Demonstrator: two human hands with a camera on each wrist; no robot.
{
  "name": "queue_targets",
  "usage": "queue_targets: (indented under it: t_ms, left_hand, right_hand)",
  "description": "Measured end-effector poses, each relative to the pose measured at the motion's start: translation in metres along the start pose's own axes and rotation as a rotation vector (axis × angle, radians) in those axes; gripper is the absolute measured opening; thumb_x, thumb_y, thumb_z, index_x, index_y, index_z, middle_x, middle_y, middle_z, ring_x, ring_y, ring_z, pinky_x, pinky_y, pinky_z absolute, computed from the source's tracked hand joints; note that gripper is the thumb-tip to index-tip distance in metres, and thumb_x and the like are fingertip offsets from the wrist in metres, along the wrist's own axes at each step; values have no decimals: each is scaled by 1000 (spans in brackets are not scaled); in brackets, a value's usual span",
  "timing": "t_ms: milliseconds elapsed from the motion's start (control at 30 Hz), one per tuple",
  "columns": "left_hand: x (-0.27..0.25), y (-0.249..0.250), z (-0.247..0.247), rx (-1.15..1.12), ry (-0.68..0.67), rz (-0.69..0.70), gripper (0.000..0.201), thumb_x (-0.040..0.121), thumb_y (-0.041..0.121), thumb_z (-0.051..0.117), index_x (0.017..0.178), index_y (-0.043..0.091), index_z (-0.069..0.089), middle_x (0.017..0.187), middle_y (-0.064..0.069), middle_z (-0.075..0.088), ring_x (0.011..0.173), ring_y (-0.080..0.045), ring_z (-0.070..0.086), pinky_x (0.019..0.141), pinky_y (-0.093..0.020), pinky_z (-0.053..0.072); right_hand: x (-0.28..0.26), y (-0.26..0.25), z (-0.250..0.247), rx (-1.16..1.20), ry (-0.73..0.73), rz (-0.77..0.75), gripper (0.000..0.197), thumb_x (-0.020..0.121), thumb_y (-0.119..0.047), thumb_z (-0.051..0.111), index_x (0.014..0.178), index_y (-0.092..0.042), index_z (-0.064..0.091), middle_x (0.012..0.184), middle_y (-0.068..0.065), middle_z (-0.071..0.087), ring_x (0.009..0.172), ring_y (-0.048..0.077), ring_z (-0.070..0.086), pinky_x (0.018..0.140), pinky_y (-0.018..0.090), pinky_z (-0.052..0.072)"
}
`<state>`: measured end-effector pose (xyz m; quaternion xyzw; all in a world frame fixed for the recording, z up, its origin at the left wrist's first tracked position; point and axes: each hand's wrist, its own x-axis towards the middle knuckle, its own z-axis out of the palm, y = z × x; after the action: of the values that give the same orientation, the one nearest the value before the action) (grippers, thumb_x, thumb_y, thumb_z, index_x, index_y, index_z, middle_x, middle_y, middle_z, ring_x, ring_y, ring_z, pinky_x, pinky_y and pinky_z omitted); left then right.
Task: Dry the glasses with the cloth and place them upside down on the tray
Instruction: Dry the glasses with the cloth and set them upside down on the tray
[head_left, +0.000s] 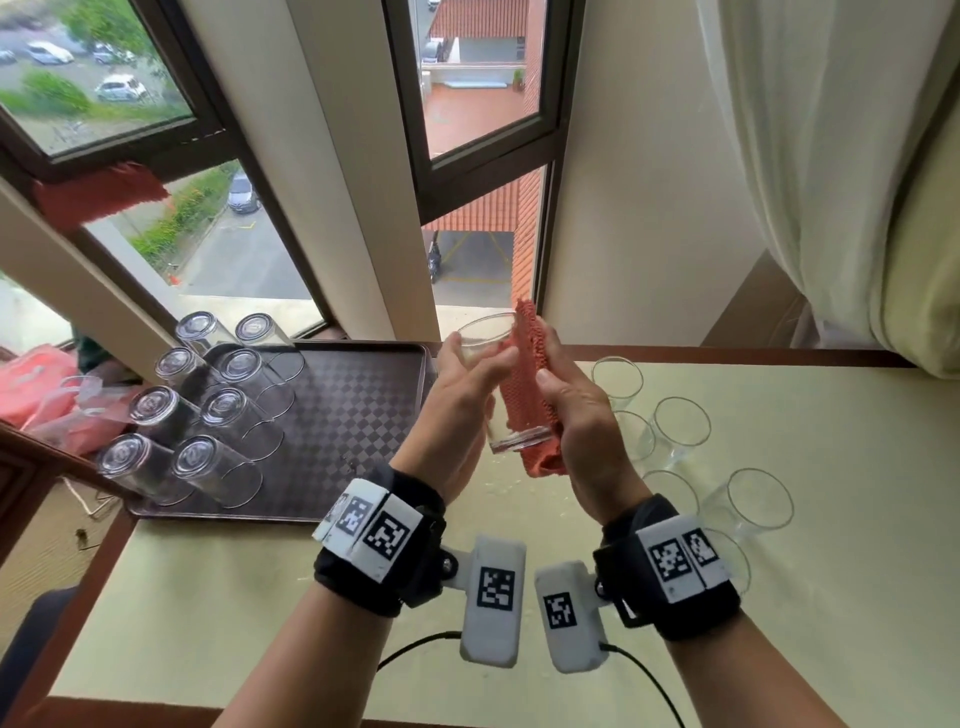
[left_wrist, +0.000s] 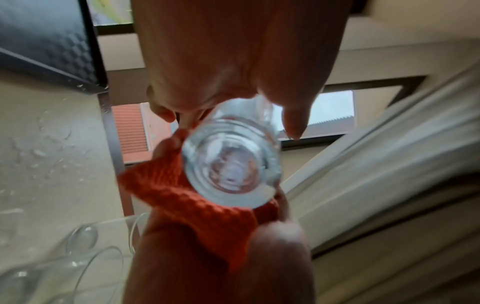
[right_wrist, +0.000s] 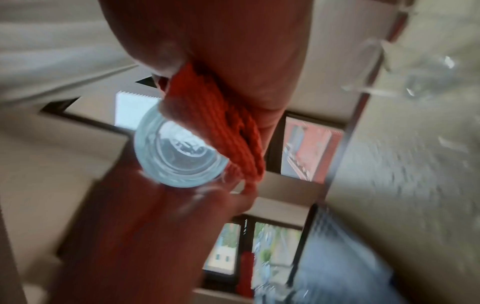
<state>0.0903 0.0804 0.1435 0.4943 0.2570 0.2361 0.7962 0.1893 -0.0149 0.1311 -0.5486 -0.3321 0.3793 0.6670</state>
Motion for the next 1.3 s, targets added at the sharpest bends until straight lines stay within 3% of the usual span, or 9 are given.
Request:
queue_targets:
  t_ms: [233, 367, 467, 633, 767, 867, 967, 1133, 1300]
  left_hand:
    - [-8, -3, 2, 44, -106, 11, 80, 83, 59, 61, 140, 5, 47, 132, -27, 54, 118, -33, 51, 112, -62, 30]
    - [-4, 0, -7, -49, 11, -2, 70, 99, 14, 54, 155, 2, 14, 138, -15, 58, 132, -21, 54, 114, -39, 38]
    - [-3, 2, 5, 18, -40, -11, 97, 89, 27, 68, 155, 11, -1, 129, -3, 68, 130, -23, 56, 114, -46, 34]
    - [-9, -4, 2, 37, -77, -15, 93, 78, 59, 63, 146, 3, 34, 138, -21, 56, 130, -35, 53, 109, -57, 43]
    - [-9, -11, -5, -12, 5, -33, 55, 89, 43, 55, 135, 13, 50, 135, -7, 62, 130, -21, 54, 114, -51, 32]
    - [-10, -5, 7, -44, 4, -16, 33, 99, 18, 55, 130, 13, 46, 135, -8, 63, 127, -18, 59, 102, -46, 47]
    - [-10, -7, 18, 14, 3, 65, 61, 88, 39, 65, 134, 6, 42, 121, -1, 70, 115, -14, 66, 87, -36, 57]
    - [-12, -5, 9, 44, -43, 22, 75, 85, 53, 52, 138, -1, 47, 135, -25, 55, 125, -32, 55, 110, -52, 41]
    - [-9, -2, 6, -24, 14, -22, 56, 94, 22, 62, 141, 8, 37, 128, 1, 68, 124, -10, 59, 105, -39, 37]
  right_hand:
    - [-2, -7, 1, 624, -43, 208, 43, 101, -22, 34, 138, -15, 53, 134, 16, 62, 115, 31, 63, 97, 45, 52]
    - [2, -10, -5, 218, 27, 69, 48, 102, -25, 35, 149, -25, 43, 136, -1, 63, 121, 22, 63, 92, 37, 57]
    - [0, -6, -1, -17, -5, -17, 52, 98, -28, 36, 149, -35, 39, 137, -7, 61, 122, 21, 61, 101, 46, 52]
    - [-3, -8, 0, 432, -71, 162, 47, 105, -19, 27, 150, -18, 40, 138, 5, 61, 126, 27, 60, 106, 45, 49]
    - [1, -11, -10, 377, 2, 160, 45, 104, -17, 31, 145, -18, 48, 138, 4, 62, 126, 24, 60, 100, 38, 54]
    - [1, -12, -7, 42, -15, 17, 47, 105, -16, 33, 150, -24, 42, 135, -11, 61, 124, 15, 60, 93, 29, 55]
    - [-2, -9, -4, 128, -63, 28, 43, 105, -19, 32, 145, -30, 43, 133, -9, 64, 125, 15, 60, 97, 31, 54]
    - [-1, -9, -12, 392, -70, 174, 45, 106, -17, 27, 146, -15, 46, 137, 8, 62, 127, 27, 58, 107, 42, 48]
    - [2, -3, -8, -82, -1, 5, 53, 99, -24, 37, 152, -27, 38, 143, -9, 56, 132, 14, 54, 110, 43, 46]
